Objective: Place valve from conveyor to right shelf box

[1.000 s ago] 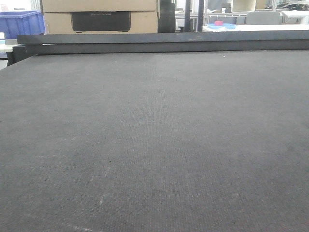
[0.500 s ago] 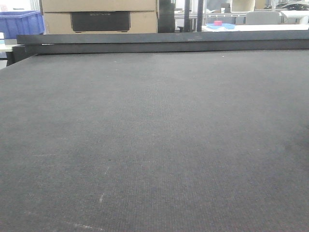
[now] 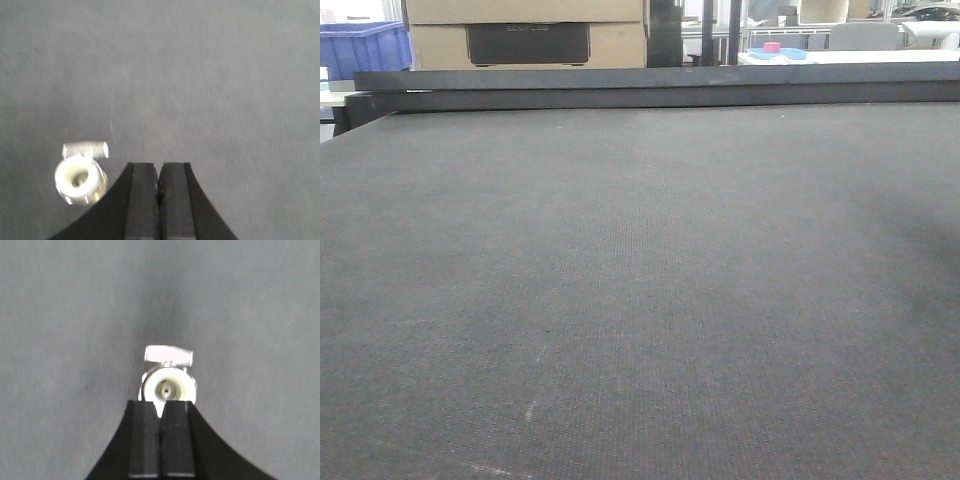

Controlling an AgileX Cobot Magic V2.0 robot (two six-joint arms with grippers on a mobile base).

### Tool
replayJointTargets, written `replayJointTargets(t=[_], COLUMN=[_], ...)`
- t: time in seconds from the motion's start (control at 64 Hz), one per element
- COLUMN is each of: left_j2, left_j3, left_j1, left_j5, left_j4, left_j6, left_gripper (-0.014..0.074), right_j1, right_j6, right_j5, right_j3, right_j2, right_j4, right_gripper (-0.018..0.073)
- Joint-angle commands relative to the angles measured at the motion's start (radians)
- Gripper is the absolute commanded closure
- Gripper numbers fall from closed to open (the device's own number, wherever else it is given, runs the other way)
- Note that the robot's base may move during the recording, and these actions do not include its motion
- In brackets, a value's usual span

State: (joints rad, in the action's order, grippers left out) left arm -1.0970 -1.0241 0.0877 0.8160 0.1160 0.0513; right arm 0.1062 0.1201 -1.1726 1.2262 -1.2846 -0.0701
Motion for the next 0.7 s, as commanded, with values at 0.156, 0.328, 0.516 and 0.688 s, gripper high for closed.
replayJointTargets(t=[0.156,0.328,0.516,0.688], left_j2=[-0.004,-0.004,-0.004,-0.004], left_j3=[-0.008,-0.008,-0.008,-0.008], left_j1=[-0.002,-0.002,-0.002,-0.002], left_j5=[0.040,0.036,0.032,0.032], left_j4=[0.014,0.014,0.014,0.014], left_j6=[-0.010,-0.010,-0.010,-0.010], left_gripper=[0.0708,0.0708,0.0708,0.0708], right_j1=[-0.003,-0.004,-0.004,-0.018], right_j6=[-0.003,-0.024,-0.030,-0.041], right_j5=[-0.048,-0.048,-0.048,-0.048], right_j3=[0.081,0.081,0.081,0.054], right_j2=[-0.151,-0.182,-0.191,-0.207], right_j4=[0.007,0.007,0.007,0.007], right_gripper=[0.0722,0.0608,0.0249,0.0135])
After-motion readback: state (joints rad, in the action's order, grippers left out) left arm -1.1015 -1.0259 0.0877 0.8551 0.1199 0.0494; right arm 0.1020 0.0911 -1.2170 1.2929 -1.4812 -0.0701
